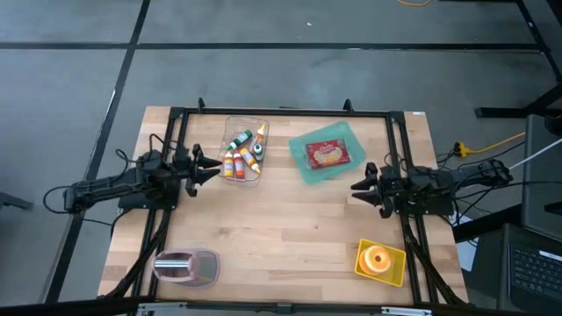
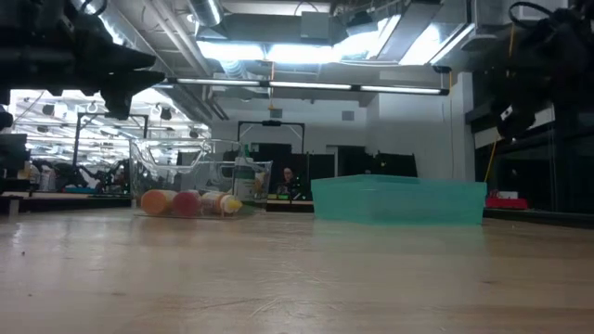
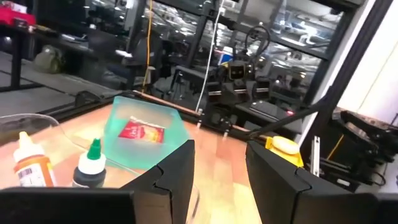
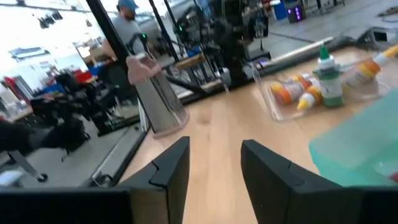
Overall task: Pick & Place Food Item
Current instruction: Return to Home Position
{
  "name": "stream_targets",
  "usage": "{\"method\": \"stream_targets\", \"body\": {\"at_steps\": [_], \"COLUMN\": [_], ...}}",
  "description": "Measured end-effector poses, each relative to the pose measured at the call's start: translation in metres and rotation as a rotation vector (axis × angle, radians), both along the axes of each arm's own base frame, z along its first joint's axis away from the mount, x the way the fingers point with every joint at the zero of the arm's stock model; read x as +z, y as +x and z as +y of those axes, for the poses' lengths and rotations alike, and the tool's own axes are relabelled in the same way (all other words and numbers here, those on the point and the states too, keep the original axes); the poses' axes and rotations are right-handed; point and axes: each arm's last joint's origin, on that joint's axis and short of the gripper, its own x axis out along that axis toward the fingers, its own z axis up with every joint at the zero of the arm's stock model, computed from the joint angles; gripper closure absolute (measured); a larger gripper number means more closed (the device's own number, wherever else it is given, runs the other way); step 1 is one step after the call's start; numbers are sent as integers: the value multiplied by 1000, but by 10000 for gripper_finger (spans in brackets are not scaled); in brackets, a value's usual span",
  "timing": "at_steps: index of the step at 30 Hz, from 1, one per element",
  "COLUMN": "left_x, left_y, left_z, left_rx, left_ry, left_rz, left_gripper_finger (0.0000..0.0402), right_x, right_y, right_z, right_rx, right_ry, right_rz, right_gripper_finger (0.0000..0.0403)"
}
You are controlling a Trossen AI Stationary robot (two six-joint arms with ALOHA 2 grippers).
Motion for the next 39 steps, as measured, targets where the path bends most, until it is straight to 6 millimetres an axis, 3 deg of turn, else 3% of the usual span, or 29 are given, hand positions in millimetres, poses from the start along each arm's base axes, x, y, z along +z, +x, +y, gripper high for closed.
{"method": "stream_targets", "body": {"at_steps": [18, 39], "left_x": [-11, -11], "left_y": [5, 5], "left_z": [0, 0], "left_rx": [-28, -29], "left_ry": [187, 192], "left_rz": [145, 153], "left_gripper_finger": [263, 261], "right_x": [-10, -10], "right_y": [-1, -1], "right_z": [3, 3], "right_rx": [109, 108], "right_ry": [-123, -121], "right_rz": [82, 82], "right_gripper_finger": [236, 236]}}
